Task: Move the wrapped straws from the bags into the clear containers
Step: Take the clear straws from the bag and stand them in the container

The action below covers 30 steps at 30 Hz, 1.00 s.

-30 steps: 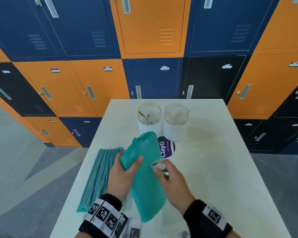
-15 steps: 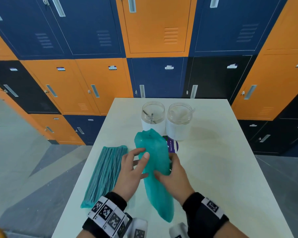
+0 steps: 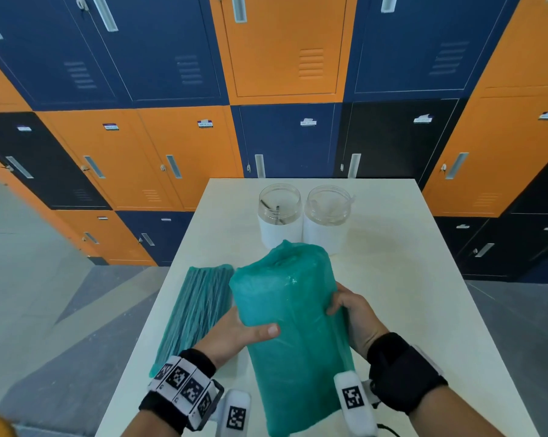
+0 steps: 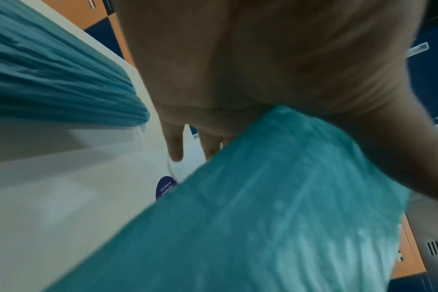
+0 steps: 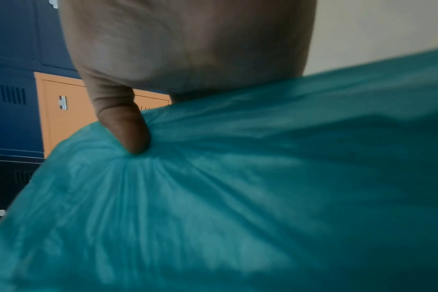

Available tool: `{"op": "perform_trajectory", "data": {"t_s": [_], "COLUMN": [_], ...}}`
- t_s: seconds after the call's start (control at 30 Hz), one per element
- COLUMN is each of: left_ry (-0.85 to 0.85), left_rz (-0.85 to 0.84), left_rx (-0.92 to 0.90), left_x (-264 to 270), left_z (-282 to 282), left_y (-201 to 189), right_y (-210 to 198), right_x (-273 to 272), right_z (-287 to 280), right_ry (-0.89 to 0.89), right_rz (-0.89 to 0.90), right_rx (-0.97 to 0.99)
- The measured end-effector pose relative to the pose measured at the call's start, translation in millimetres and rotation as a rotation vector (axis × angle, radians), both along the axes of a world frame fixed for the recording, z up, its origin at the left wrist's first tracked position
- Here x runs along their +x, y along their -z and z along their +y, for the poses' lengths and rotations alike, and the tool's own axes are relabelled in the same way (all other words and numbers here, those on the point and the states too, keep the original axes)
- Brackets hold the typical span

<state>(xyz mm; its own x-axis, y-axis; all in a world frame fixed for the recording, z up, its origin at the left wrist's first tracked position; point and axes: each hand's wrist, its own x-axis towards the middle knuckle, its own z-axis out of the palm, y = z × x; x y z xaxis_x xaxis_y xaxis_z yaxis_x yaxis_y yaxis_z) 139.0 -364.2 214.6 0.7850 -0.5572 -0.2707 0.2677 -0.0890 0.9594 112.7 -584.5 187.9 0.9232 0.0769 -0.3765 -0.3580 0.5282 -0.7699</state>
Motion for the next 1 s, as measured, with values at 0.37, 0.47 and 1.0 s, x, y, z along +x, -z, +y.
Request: {"op": "perform_trajectory", "data": {"t_s": [0.37,0.47,1.0], "left_ry": [-0.159,-0.086,-0.172], "left_rz": [-0.081,-0.116,-0.289], "left_rx": [0.162,0.228,0.459], "left_x": [3.5,5.1,4.9], "left_z": [7.7,8.7,14.7], "left_y": [8.6,10.8,25.4], "right_y": [-6.3,-22.3,-40.5], "right_x": [-5.5,-1.0,1.5], "right_z": [1.5,1.1,10.9], "right_ry": [0.170,0.134,0.084], "right_rz": [-0.116,-0.227,-0.327], "right_rx": [-0.479,-0.339,-0.559]}}
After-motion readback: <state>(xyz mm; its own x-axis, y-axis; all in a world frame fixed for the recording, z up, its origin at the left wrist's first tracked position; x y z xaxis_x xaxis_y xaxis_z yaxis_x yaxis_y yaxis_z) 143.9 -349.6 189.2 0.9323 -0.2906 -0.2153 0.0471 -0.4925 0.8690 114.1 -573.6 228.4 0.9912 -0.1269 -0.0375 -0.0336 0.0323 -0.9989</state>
